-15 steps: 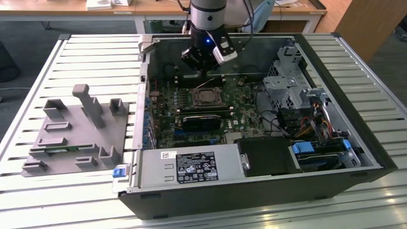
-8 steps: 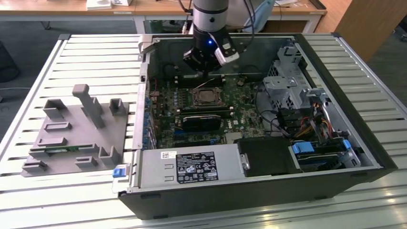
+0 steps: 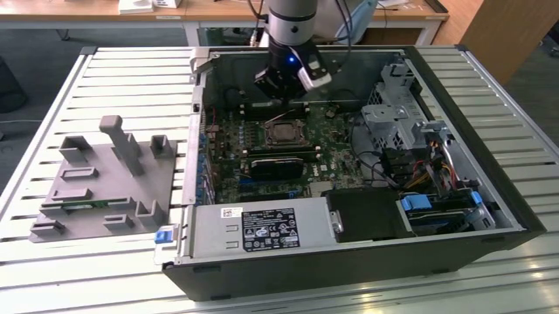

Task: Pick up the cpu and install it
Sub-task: 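Install the first cpu locking lever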

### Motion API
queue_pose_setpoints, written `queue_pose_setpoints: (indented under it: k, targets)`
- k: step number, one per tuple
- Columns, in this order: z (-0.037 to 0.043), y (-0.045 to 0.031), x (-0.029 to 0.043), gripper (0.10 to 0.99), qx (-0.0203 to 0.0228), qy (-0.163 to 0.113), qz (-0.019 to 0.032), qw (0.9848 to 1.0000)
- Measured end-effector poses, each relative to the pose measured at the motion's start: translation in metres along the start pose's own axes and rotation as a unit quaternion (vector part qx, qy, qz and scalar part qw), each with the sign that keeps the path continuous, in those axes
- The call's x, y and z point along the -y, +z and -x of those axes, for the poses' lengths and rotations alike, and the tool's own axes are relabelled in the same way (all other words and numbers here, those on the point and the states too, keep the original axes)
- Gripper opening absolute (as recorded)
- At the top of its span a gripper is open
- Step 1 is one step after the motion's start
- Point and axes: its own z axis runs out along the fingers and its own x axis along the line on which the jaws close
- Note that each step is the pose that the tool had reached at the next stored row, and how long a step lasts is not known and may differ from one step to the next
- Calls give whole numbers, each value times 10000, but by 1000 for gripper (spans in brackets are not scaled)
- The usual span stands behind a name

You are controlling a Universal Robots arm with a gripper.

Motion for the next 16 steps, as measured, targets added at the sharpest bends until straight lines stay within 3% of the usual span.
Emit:
queue_pose_setpoints:
  k: [16]
  targets:
    - [113,131,0,106,0,1,0,10000]
